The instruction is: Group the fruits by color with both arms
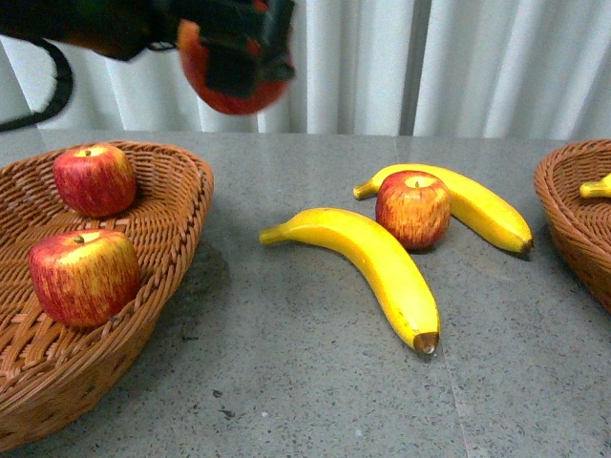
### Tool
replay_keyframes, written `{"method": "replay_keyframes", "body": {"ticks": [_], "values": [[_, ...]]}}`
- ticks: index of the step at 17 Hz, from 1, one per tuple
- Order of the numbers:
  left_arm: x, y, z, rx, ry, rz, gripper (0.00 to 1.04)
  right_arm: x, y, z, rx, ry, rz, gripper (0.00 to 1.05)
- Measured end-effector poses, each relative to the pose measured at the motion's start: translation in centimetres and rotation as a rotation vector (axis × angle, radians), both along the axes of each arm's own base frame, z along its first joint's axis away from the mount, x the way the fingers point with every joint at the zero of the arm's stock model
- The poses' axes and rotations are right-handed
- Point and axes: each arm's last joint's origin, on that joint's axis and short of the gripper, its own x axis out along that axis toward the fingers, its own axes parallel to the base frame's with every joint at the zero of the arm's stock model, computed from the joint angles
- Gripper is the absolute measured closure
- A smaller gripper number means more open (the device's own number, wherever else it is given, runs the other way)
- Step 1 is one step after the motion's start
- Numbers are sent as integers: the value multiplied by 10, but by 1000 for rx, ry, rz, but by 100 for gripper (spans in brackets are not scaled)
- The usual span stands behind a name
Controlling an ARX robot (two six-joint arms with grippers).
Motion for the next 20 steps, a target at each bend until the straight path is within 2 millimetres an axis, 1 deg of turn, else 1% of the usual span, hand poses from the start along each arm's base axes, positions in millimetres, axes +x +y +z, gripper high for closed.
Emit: {"method": "replay_keyframes", "body": {"ticks": [1,3,5,7,10,13,14,15,16,17,18,19,20], "values": [[-6,18,6,-57,-16,120,36,0,0,0,0,0,0,7],[-14,48,4,-149,4,308,36,0,0,0,0,0,0,7],[-15,69,-6,-227,42,428,36,0,0,0,0,0,0,7],[-12,84,-26,-305,123,511,36,0,0,0,0,0,0,7],[-2,89,-46,-373,197,569,36,0,0,0,0,0,0,7],[6,89,-64,-380,262,594,37,0,0,0,0,0,0,7],[7,89,-66,-378,268,595,33,0,0,0,0,0,0,7],[8,88,-66,-377,270,591,20,0,0,0,0,0,0,7],[9,86,-64,-380,267,580,8,0,0,0,0,0,0,7],[9,83,-62,-378,260,567,6,0,0,0,0,0,0,7],[7,77,-59,-373,247,545,7,0,0,0,0,0,0,7],[5,71,-49,-364,202,509,7,0,0,0,0,0,0,7],[-6,58,-22,-369,78,416,7,0,0,0,0,0,0,7]]}}
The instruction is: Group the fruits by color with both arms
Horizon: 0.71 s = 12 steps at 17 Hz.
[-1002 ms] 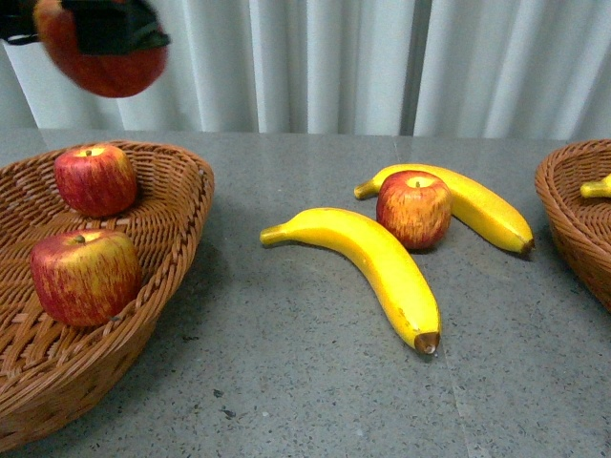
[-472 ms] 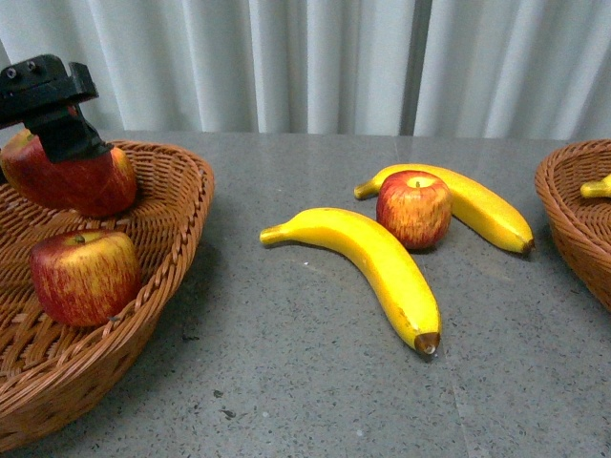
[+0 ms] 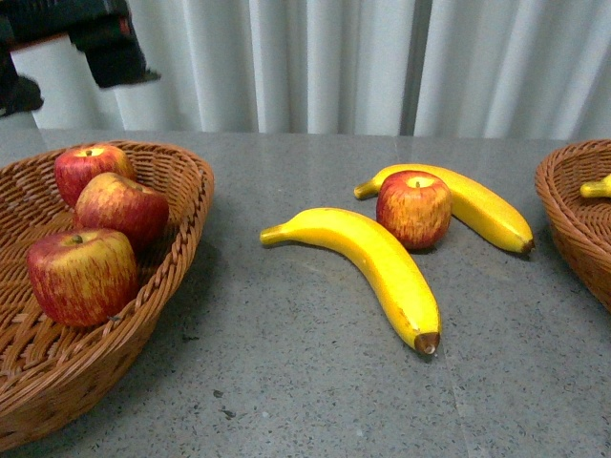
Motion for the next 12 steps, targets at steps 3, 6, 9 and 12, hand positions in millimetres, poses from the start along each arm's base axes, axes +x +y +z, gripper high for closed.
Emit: {"method": "replay_keyframes", "body": {"ticks": [3,6,9,12], "values": [[21,-49,16,137,-59,-256,7,0,0,0,0,0,0,7],[38,-83,4,245,-40,-431,7,0,0,0,0,0,0,7],[44,-97,-2,288,-23,-507,7,0,0,0,0,0,0,7],[46,-108,-8,320,-9,-566,7,0,0,0,0,0,0,7]]}}
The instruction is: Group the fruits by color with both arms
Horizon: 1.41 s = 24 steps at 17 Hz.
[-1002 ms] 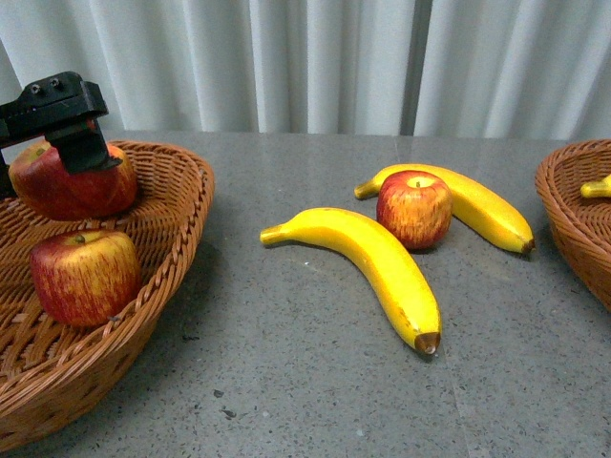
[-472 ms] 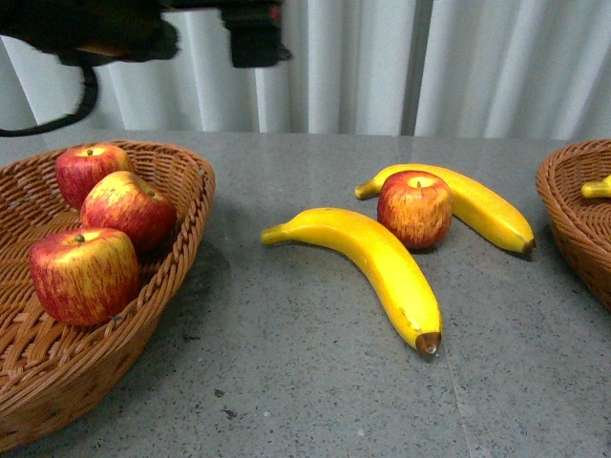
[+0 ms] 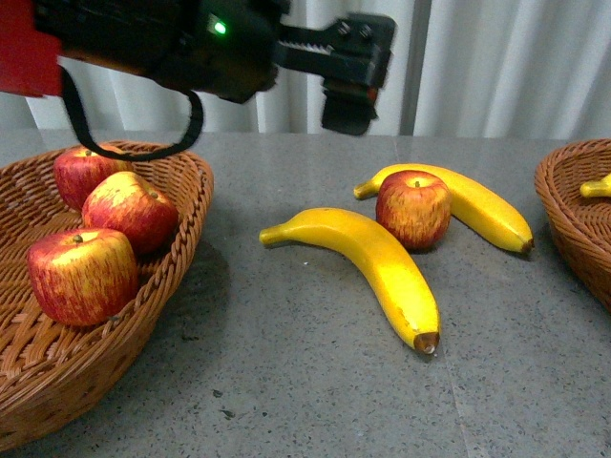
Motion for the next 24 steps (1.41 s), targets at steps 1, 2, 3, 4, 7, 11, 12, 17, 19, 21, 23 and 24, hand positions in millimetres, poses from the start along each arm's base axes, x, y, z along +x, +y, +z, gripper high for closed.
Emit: {"method": "replay_keyframes", "body": {"ticks": [1,2,3,4,7,11,12,17,19,21,23,24], "values": [[1,-4,-3,13,8,-22,7,0,0,0,0,0,0,7],[2,-15,-8,43,22,-80,7,0,0,0,0,0,0,7],[5,-29,-16,89,31,-151,7,0,0,0,0,0,0,7],[9,-37,-21,112,35,-183,7,0,0,0,0,0,0,7],[19,-50,-35,138,59,-228,7,0,0,0,0,0,0,7],[29,-54,-41,142,72,-225,7,0,0,0,0,0,0,7],[35,-54,-42,141,72,-219,7,0,0,0,0,0,0,7],[50,-61,-50,135,90,-221,7,0,0,0,0,0,0,7],[54,-63,-54,136,100,-226,7,0,0,0,0,0,0,7],[56,-65,-57,131,109,-242,7,0,0,0,0,0,0,7],[59,-70,-63,134,120,-251,7,0,0,0,0,0,0,7],[60,-72,-68,139,130,-256,7,0,0,0,0,0,0,7]]}}
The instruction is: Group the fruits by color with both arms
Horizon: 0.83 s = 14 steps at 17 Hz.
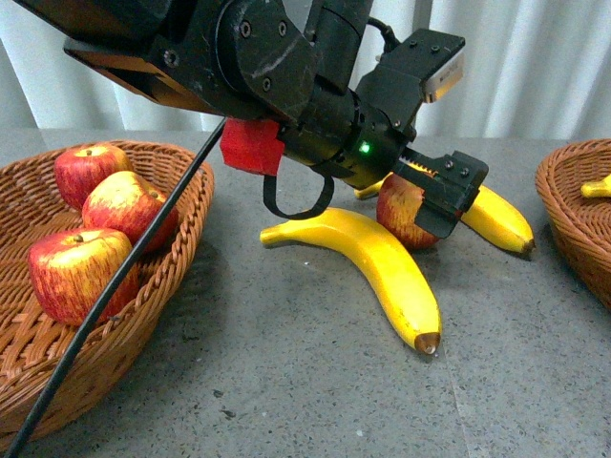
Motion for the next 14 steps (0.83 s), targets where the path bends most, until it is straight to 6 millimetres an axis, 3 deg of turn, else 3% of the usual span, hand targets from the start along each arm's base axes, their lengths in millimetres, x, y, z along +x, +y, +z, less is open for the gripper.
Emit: {"method": "replay_keyframes", "body": {"ticks": [6,9,12,13,14], "values": [[3,-4,-19,17,39,-9,7,0,0,0,0,0,0,7],[4,-4,-18,13,30,-4,32,0,0,0,0,0,0,7],[0,-3,-13,4,13,16,37,0,0,0,0,0,0,7],[-10,0,10,-20,-61,57,37,0,0,0,0,0,0,7],[-35,16,66,-125,-221,169,37,0,0,0,0,0,0,7]]}}
